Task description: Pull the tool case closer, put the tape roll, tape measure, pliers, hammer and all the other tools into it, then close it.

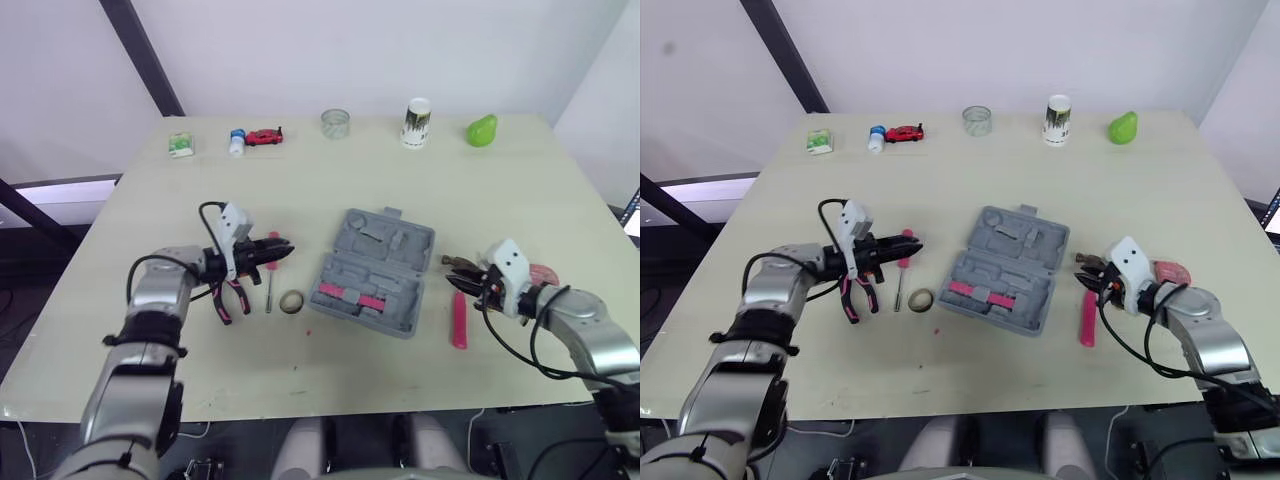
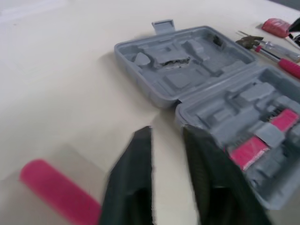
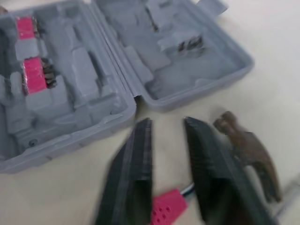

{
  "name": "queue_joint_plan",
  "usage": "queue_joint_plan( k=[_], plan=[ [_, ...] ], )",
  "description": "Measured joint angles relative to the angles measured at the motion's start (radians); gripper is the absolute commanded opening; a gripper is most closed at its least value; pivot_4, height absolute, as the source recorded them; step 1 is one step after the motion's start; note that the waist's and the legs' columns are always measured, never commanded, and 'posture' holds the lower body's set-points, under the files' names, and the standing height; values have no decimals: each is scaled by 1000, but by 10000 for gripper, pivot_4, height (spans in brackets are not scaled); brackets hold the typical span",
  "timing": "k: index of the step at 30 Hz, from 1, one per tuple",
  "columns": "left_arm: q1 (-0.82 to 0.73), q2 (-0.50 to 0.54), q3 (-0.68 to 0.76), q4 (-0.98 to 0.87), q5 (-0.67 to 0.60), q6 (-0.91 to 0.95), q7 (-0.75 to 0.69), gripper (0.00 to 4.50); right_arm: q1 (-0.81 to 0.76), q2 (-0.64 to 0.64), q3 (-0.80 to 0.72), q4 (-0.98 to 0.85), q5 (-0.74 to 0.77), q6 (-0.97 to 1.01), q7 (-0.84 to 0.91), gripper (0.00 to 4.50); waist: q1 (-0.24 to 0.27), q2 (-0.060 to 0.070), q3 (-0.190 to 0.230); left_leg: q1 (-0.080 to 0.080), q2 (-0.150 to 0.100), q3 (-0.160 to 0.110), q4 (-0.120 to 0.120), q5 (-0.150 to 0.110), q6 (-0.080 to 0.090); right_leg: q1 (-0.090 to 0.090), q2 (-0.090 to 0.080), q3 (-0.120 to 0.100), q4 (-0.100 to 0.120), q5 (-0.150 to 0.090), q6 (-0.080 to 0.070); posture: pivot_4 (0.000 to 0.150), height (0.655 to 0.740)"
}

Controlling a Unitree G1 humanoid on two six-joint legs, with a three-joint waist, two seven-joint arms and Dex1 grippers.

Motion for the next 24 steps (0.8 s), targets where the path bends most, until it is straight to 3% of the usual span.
queue_joint_plan(
  k=[1, 3, 10, 24],
  plan=[
    [-7, -3, -1, 10, 4, -3, 1, 315, -5, 1, 4, 3, -3, 2, -2, 48, 0, 0, 0, 0, 0, 0, 0, 0, 0, 0, 0, 0, 0, 0, 0, 1500, 7400],
    [-133, -60, -31, 228, 82, -92, 11, 315, -88, 22, 75, 88, -74, 22, -9, 48, -1, -3, 3, 0, -1, 0, 6, -2, 4, 0, 0, 0, 5, 0, 2, 1500, 7400],
    [-232, -159, -57, 479, 196, -208, 80, 315, -173, 65, 155, 209, -166, 18, -2, 48, -2, -6, 5, 0, -1, -2, 8, -2, 5, 0, 0, 1, 7, 1, 3, 1500, 7400],
    [-266, -188, -37, 545, 285, -220, 154, 315, -209, 132, 176, 254, -218, -4, 1, 48, -4, -6, 5, 0, -1, -1, 9, 0, 1, 0, 0, 1, 8, 1, 3, 1500, 7400]
  ],
)
